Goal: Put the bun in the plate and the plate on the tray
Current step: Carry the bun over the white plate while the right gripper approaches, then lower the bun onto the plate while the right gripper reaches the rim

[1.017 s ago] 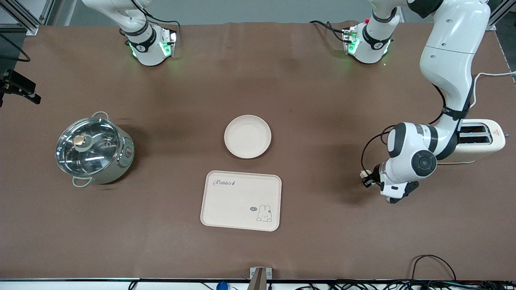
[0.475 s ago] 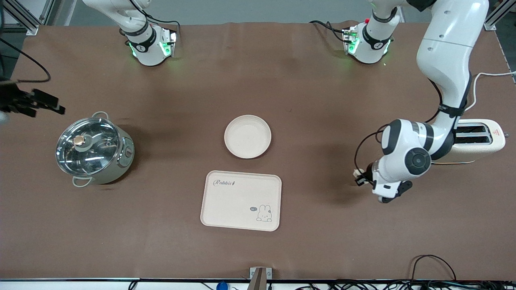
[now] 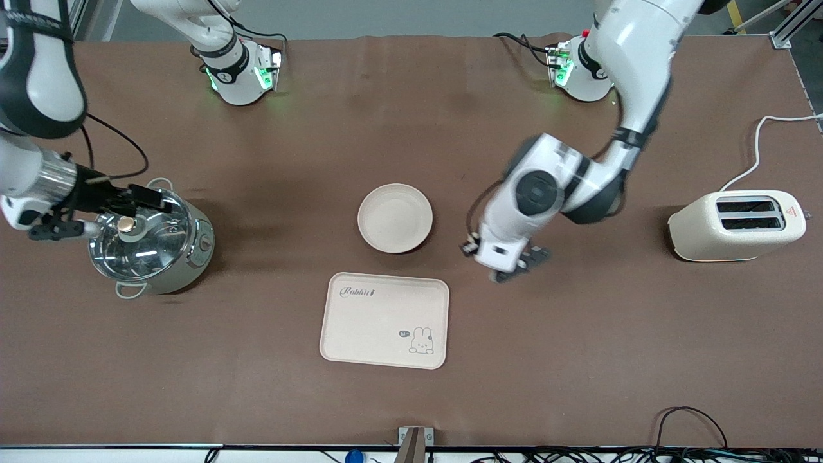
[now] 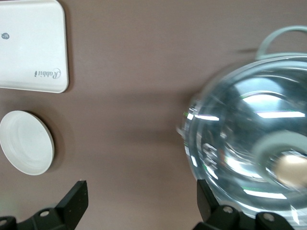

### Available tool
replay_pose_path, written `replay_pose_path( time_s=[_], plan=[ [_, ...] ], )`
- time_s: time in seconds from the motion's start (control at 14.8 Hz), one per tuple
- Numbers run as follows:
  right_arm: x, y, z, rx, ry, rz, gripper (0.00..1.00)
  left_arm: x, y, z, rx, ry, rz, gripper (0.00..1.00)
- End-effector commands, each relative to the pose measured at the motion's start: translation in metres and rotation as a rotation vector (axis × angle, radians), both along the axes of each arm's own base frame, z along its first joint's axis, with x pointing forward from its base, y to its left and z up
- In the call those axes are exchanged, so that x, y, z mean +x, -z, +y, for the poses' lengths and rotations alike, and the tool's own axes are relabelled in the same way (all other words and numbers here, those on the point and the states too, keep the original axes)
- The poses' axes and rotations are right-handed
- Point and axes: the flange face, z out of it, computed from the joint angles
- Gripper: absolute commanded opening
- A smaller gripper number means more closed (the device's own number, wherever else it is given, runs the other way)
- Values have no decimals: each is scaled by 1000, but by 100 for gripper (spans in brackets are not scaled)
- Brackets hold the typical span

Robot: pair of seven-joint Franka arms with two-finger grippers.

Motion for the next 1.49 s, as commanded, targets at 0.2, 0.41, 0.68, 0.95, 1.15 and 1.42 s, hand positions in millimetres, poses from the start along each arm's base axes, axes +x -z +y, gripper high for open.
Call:
replay_pose_path(
  time_s=[0.2, 0.41, 0.68, 0.95, 1.15, 1.42],
  plan=[
    [-9, 104, 86, 111, 49, 34, 100, -51, 36, -112, -50, 50, -11, 25],
    [-38, 163, 124, 131, 134, 35, 100, -74, 81, -143, -102, 34, -27, 28],
    [-59, 185, 154, 124, 142, 31, 100, -85, 96, -149, -95, 31, -27, 55],
    [-83, 206, 207, 145, 219, -12, 100, -73, 69, -144, -106, 20, -52, 100],
    [-104, 223, 242, 121, 274, -67, 100, -57, 29, -127, -78, 4, -64, 100],
    [-136, 239, 289, 111, 304, -89, 100, -10, -52, -58, 45, -27, -169, 100]
  ],
)
